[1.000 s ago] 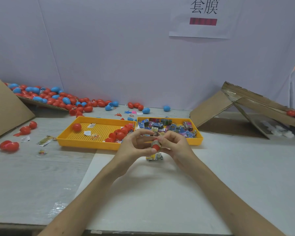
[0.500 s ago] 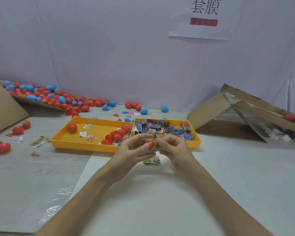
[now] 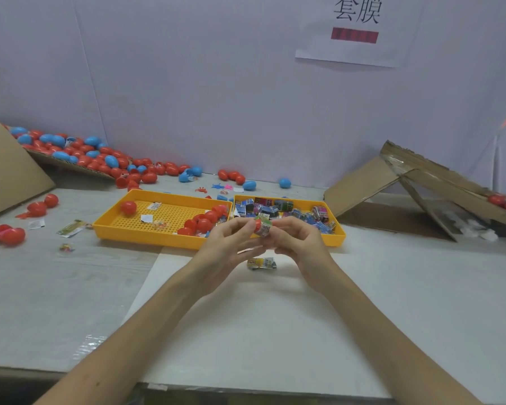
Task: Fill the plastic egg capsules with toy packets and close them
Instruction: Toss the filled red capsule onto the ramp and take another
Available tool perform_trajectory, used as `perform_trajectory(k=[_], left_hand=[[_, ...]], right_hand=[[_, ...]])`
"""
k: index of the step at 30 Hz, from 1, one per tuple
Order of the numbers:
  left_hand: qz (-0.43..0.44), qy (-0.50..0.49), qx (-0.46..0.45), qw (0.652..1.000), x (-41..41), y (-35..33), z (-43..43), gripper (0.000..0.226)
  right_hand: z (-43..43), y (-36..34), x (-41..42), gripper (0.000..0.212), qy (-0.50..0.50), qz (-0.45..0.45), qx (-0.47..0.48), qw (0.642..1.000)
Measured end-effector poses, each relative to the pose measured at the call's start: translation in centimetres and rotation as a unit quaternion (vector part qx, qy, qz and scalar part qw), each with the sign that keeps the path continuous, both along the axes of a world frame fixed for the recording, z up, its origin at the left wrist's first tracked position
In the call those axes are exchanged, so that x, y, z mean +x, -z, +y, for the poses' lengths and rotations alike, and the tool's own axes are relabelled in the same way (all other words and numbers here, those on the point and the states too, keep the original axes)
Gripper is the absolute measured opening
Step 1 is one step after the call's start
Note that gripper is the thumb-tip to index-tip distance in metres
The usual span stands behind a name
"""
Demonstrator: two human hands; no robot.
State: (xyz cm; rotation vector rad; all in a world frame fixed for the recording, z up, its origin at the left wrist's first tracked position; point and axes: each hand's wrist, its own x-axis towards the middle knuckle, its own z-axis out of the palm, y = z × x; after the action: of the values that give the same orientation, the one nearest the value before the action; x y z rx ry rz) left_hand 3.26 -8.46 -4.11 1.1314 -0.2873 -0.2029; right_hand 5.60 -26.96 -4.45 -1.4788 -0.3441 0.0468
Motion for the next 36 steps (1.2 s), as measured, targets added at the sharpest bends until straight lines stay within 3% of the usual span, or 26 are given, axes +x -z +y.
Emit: perform_trajectory(k=[5,11,17,26,36], left_hand=[[0.015,-0.002,-0.044,0.999,-0.15,0.14,-0.04,0.038],[0.025,0.015,-0.063,0.998,0.13,0.47,-0.04,0.040],[0.026,0.023,-0.071,0.997,0.27,0.61,0.07,0.038],[0.032,-0.021,0.009,0.999,-0.02,0.44,-0.15,0.050],[0.010,0.006,0.035,0.999,-0.08,0.49,-0.26,0.045]], right_hand=[[0.22,0.18,-0.13,0.032,0.013,0.000,0.000,1.000],[0.02,0.29,0.29,0.024,0.011,-0.006,0.018,1.000],[-0.04,0.40,0.34,0.035,0.009,-0.012,0.006,1.000],[0.13,0.46,0.37,0.028,0.020,-0.035,0.001,0.999],[-0.23,0.55,0.36,0.013,0.012,-0.062,-0.016,0.998]])
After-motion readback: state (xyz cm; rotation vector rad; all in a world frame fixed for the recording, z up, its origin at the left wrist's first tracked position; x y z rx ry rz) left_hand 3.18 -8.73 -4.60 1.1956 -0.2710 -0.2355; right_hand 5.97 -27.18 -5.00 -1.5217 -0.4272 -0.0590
